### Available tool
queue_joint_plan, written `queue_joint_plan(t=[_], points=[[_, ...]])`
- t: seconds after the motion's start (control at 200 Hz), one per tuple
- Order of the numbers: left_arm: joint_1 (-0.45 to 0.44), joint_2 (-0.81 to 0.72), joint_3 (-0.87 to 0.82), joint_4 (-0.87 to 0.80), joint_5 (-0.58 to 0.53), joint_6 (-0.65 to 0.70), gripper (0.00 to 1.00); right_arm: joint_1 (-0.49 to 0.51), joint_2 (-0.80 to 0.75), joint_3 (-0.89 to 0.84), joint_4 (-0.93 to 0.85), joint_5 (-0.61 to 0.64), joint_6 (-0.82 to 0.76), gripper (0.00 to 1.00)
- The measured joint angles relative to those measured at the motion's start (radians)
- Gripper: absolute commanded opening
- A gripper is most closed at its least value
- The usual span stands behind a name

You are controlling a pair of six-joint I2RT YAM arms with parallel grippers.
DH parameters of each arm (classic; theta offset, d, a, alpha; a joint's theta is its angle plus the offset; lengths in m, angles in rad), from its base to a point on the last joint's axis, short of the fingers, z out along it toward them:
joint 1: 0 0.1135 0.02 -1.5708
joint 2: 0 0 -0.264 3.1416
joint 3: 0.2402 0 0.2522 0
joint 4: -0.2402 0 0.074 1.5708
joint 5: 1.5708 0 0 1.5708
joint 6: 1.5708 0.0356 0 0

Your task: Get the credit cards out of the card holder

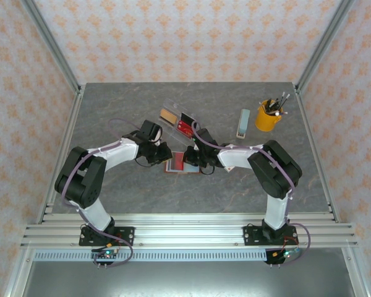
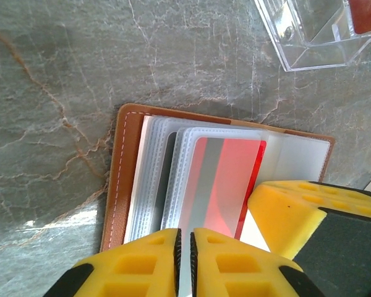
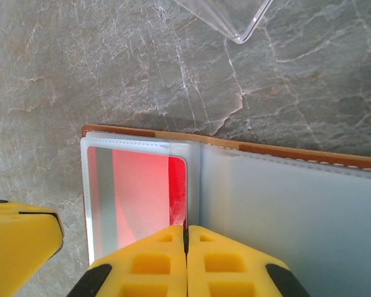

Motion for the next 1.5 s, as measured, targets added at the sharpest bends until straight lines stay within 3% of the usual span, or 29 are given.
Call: queue_joint_plan(t=[0.18, 0.33, 0.896, 1.276, 1.496], points=[[0.000, 0.044, 0.000, 0.002, 0.013, 0.000, 0.15, 0.000, 0.000, -0.003, 0.003, -0.008, 0.002, 0.18], [0.001, 0.061, 0.000, 0.013, 0.031, 0.000, 0.13, 0.000, 0.000, -0.007, 0.006, -0.008, 0.005, 0.19], [0.005, 0.077, 0.010, 0.015, 0.057, 0.023, 0.11, -0.005, 0.003, -0.009, 0.020, -0.037, 0.016, 0.14], [0.008, 0.077, 0.010, 0.012, 0.048, 0.025, 0.21, -0.014, 0.003, -0.022, 0.037, -0.041, 0.014, 0.10], [0.022, 0.077, 0.010, 0.014, 0.053, 0.018, 0.22, -0.015, 0.002, -0.033, 0.054, -0.049, 0.014, 0.10]])
